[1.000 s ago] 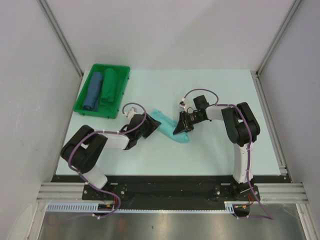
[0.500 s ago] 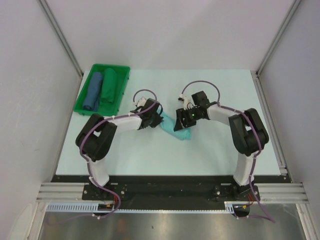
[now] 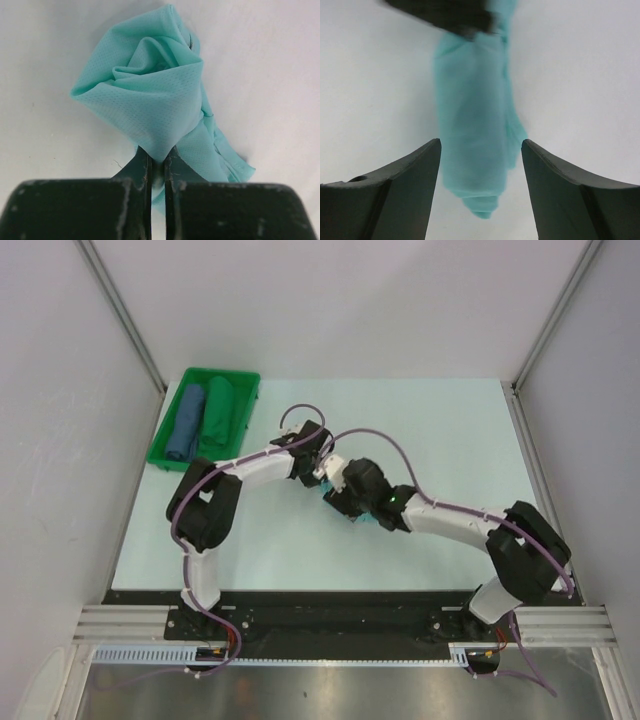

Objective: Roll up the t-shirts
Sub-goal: Roll the T-shirt to the center of the board.

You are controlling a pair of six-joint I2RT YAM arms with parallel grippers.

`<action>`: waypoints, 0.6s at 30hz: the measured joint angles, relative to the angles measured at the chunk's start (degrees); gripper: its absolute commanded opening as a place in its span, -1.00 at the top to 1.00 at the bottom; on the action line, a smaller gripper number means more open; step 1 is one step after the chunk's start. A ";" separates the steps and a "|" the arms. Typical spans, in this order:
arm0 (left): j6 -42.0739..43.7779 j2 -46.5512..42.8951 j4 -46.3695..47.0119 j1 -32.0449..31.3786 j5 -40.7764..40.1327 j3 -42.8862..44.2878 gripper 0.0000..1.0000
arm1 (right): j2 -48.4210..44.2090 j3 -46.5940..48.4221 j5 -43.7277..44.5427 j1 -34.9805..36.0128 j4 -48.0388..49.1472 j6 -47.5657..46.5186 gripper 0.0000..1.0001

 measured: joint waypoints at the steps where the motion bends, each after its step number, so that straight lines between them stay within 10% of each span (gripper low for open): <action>1: 0.48 0.13 -0.28 0.02 0.13 0.28 1.00 | -0.13 -0.70 1.49 2.05 0.66 -0.81 -0.43; 7: 2.36 0.48 -1.16 0.35 1.07 0.98 1.00 | 3.04 -4.11 10.40 12.79 5.70 -5.88 -0.46; 18: 3.82 0.66 -1.20 1.22 2.73 1.20 0.99 | 11.47 -4.52 18.62 11.02 11.76 -11.89 -0.44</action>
